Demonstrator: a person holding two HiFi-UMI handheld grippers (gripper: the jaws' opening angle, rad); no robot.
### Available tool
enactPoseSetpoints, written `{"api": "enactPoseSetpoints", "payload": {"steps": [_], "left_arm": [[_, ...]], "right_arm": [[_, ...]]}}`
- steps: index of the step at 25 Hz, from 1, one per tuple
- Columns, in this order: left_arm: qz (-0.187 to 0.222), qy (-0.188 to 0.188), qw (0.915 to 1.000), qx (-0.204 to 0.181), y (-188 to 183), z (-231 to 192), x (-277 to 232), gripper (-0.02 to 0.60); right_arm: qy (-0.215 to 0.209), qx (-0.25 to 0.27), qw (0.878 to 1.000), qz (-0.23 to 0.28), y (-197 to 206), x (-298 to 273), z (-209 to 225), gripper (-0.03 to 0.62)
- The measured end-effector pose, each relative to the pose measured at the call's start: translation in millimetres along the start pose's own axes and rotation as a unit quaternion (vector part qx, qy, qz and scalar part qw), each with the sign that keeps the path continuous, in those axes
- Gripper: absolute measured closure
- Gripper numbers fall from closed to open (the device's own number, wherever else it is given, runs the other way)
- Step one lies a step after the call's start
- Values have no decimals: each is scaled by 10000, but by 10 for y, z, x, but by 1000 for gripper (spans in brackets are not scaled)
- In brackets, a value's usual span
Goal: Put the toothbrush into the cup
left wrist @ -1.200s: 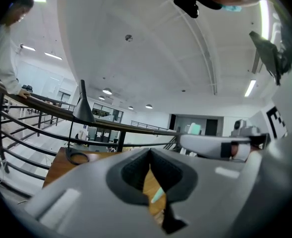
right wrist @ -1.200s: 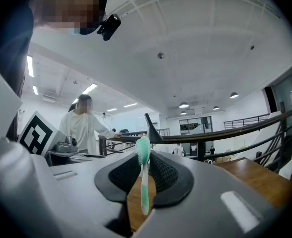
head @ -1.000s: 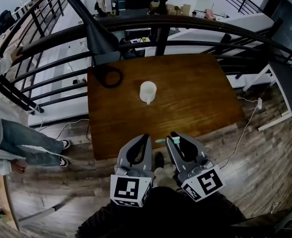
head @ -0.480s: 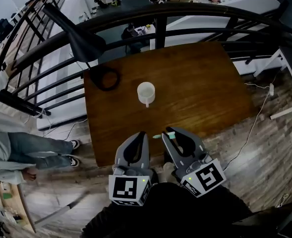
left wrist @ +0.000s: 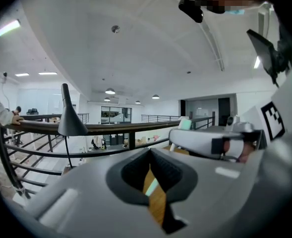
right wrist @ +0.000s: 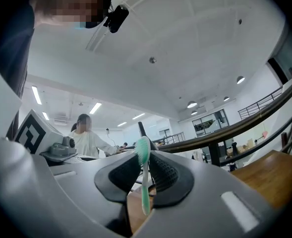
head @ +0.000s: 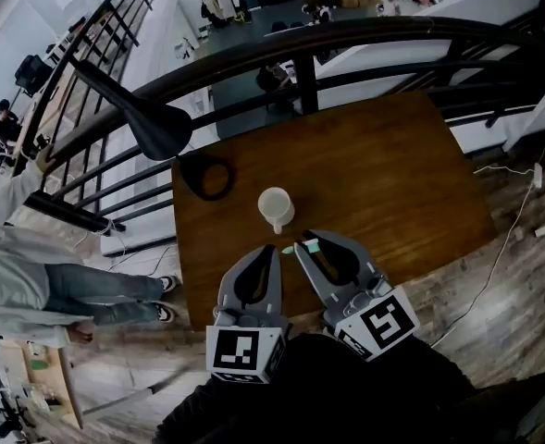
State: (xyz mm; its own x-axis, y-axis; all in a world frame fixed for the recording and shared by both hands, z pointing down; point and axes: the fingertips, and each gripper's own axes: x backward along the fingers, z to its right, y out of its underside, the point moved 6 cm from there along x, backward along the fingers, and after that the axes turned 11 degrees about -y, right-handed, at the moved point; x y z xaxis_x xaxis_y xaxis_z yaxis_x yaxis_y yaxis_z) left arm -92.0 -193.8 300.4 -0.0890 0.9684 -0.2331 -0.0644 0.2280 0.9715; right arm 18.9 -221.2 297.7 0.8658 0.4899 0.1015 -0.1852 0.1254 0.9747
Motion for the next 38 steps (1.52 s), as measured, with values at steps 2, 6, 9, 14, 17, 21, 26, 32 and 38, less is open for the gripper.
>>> {"api": "enactPoseSetpoints", "payload": {"steps": [2,6,9,14,17,21,26,32,38], "left_arm": [[87,-204,9997,-74,-46,-4,-63,574],[161,-474,9987,-43,-72,-20,-170,574],[153,-730,9972,-24,-66,-144,-182,574],[2,-936,9952,289,42,-379,-295,574],[76,-902,9951,393,29,-546,-447,574],[41,-601,9967,553,15,-638,-684,574],[-150,-325,9961,812,72,-777,-908,574],[-430,-182,9940,989,189,-904,-1177,574],[-818,-205,9893,1188,410,-1112,-1397,574]], "right_arm": [[-174,18,9998,84,-29,-41,86,537],[-502,57,9986,122,-40,-183,231,537],[-756,85,9971,88,-29,-315,211,537],[-887,90,9960,-88,99,-574,275,537],[-780,167,9966,-209,112,-725,349,537],[-364,251,9985,-310,41,-869,568,537],[0,214,9978,-631,115,-1006,707,537],[121,60,9955,-942,317,-1203,873,537],[32,-131,9900,-1404,705,-1455,959,536]]}}
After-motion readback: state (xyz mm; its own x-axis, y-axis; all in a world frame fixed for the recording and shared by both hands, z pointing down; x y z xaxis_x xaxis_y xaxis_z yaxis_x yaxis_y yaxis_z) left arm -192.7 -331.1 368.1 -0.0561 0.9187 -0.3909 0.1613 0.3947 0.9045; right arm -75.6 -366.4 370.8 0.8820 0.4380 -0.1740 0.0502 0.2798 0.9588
